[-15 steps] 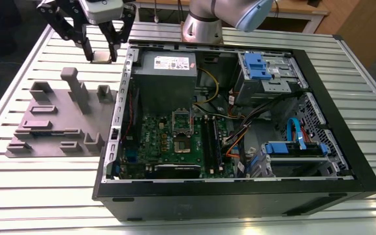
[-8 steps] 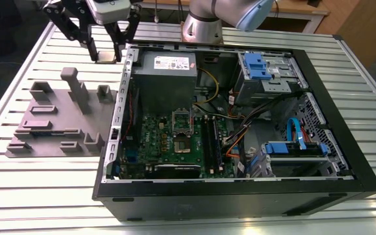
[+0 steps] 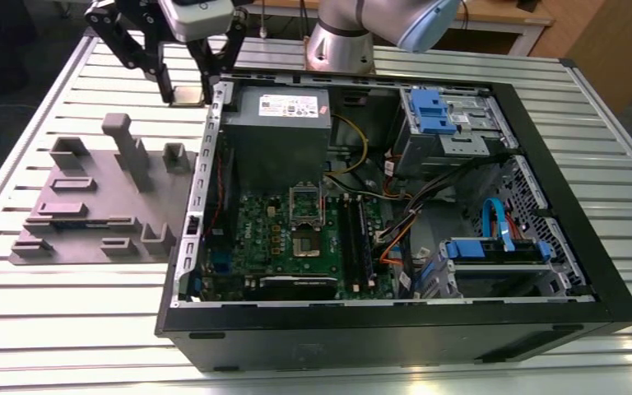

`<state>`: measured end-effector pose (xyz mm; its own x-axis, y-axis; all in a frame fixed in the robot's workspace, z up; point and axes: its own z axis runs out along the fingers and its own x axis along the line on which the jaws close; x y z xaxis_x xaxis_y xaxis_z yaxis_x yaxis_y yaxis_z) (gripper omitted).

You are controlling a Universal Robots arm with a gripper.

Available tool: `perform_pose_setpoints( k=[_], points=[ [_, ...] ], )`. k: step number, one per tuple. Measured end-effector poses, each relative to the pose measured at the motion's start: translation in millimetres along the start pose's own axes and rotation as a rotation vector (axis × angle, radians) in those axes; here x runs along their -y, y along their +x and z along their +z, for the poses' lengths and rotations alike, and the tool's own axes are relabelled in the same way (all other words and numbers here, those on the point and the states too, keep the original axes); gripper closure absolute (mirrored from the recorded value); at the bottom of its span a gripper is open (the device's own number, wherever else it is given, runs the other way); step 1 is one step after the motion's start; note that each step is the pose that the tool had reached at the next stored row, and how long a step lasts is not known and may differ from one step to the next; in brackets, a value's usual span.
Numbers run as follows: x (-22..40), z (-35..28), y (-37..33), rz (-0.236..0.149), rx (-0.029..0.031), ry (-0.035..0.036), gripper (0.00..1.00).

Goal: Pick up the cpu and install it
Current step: 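Pick up the cpu and move it towards the insertion slot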

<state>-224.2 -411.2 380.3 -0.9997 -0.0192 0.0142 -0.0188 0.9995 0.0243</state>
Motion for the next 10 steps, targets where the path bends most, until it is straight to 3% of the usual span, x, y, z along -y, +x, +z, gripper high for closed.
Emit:
perform_pose_setpoints(
  k=[10],
  points=[
    [0.2,-0.2,-11.7,0.000,-0.0002,0.0000,0.53]
  ],
)
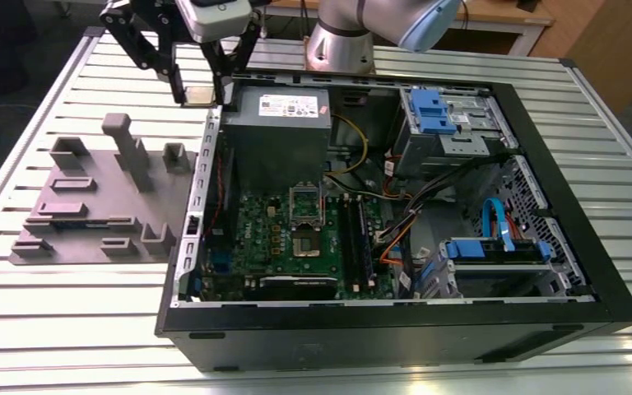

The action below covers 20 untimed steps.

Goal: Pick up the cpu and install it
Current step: 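Pick up the cpu and move it towards the insertion slot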

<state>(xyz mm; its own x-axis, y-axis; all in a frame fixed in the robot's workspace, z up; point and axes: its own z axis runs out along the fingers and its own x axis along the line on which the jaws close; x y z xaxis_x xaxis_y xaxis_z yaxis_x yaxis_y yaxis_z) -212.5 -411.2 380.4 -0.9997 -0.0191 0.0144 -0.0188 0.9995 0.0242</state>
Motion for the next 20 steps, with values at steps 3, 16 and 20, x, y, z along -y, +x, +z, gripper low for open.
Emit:
perform_pose_setpoints(
  k=[3,16,20],
  points=[
    [0.0,0.0,-0.1,0.000,0.0000,0.0000,0.53],
    [0.1,-0.1,-9.0,0.000,0.0000,0.0000,0.53],
    [0.3,-0.2,-17.8,0.000,0.0000,0.0000,0.53]
  ],
)
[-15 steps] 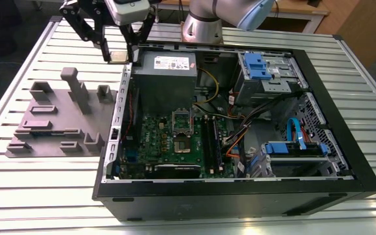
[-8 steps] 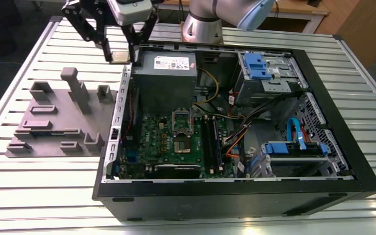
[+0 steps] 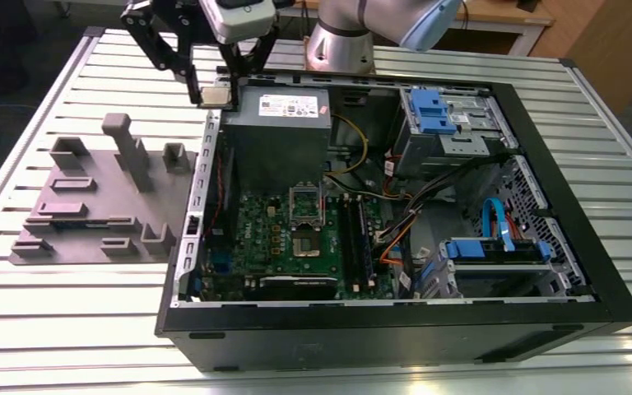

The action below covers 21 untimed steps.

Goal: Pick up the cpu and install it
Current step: 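Pick up the cpu and move it towards the insertion slot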

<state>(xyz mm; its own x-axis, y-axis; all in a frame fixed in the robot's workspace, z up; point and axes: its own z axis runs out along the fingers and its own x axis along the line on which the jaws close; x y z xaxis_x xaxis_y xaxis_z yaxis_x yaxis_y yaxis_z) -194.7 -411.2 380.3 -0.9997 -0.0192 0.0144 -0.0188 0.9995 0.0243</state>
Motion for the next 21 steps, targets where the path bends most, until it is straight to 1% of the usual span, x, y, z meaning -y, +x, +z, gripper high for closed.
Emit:
perform_pose_setpoints(
  k=[14,15,17,21],
  points=[
    [0.6,-0.5,-30.7,0.000,0.0000,0.0000,0.53],
    [0.6,-0.5,-32.5,0.000,0.0000,0.0001,0.53],
    [0.7,-0.5,-33.3,0.000,0.0001,-0.0001,0.53],
    [0.7,-0.6,-40.2,0.000,0.0000,0.0000,0.53]
  ],
)
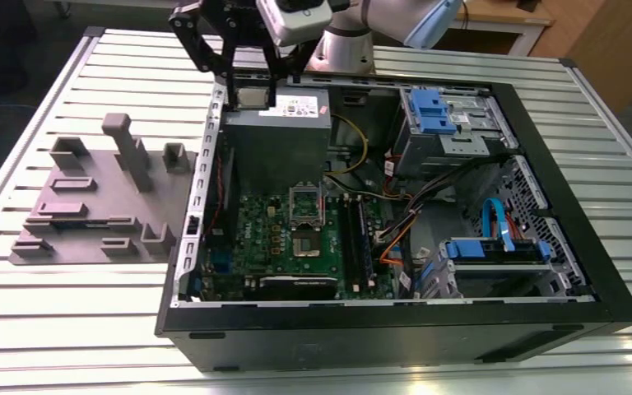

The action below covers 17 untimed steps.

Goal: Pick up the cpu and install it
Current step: 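Pick up the cpu and move it towards the insertion slot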

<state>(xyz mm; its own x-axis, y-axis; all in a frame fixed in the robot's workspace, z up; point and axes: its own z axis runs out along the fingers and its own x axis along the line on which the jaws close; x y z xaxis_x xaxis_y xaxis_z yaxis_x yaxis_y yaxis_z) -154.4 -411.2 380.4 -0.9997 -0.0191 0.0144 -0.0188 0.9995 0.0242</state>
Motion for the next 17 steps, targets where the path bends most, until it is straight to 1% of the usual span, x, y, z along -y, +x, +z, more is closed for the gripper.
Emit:
perform_pose_setpoints(
  k=[17],
  points=[
    [0.5,-0.4,-25.8,0.000,0.0000,0.0000,0.53]
  ],
)
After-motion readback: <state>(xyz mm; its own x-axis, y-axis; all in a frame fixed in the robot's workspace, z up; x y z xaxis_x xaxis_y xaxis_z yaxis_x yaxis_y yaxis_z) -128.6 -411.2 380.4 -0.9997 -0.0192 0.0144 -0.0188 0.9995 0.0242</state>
